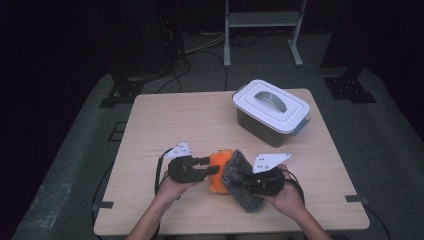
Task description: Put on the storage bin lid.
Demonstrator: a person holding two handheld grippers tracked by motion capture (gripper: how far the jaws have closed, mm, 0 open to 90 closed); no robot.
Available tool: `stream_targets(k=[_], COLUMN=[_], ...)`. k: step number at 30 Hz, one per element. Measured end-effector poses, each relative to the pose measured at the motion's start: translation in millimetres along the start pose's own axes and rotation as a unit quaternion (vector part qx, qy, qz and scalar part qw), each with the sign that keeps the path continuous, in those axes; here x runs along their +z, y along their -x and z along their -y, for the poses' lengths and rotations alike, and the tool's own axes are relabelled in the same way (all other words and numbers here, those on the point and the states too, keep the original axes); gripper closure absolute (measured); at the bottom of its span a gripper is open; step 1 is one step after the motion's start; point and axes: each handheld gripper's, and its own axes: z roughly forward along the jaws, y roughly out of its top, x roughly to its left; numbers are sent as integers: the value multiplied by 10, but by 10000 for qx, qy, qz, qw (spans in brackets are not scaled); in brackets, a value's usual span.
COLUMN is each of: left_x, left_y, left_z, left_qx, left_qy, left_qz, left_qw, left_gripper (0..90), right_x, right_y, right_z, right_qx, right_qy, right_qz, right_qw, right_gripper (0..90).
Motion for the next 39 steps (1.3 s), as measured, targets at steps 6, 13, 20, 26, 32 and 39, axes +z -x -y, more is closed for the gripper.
stream_targets(k=[6, 13, 20, 26, 32, 39], left_x=[9, 6, 15, 14, -27, -16], left_y=[6, 27, 49, 53, 19, 33], left_z=[-6, -6, -4, -10, -28, -12], left_qx=[67, 275, 447, 501, 356, 484], left_qy=[-23, -119, -170, -270, -156, -241], left_qz=[4, -6, 24, 15, 19, 35], left_qw=[10000, 9995, 9989, 9984, 9992, 9985], left_gripper=[513, 507, 506, 481, 464, 504], right_x=[-40, -79, -223, -62, 66, -29], right_y=[-14, 33, 214, 228, 114, 99], right_z=[-1, -35, -36, 44, 46, -20], right_qx=[-31, 76, 412, 426, 271, 218], right_qy=[74, 166, 512, 131, -118, 107], right_qz=[20, -50, 342, 120, -304, -132], right_qw=[10000, 9998, 9973, 9989, 9991, 9996], right_gripper=[785, 784, 784, 787, 789, 794])
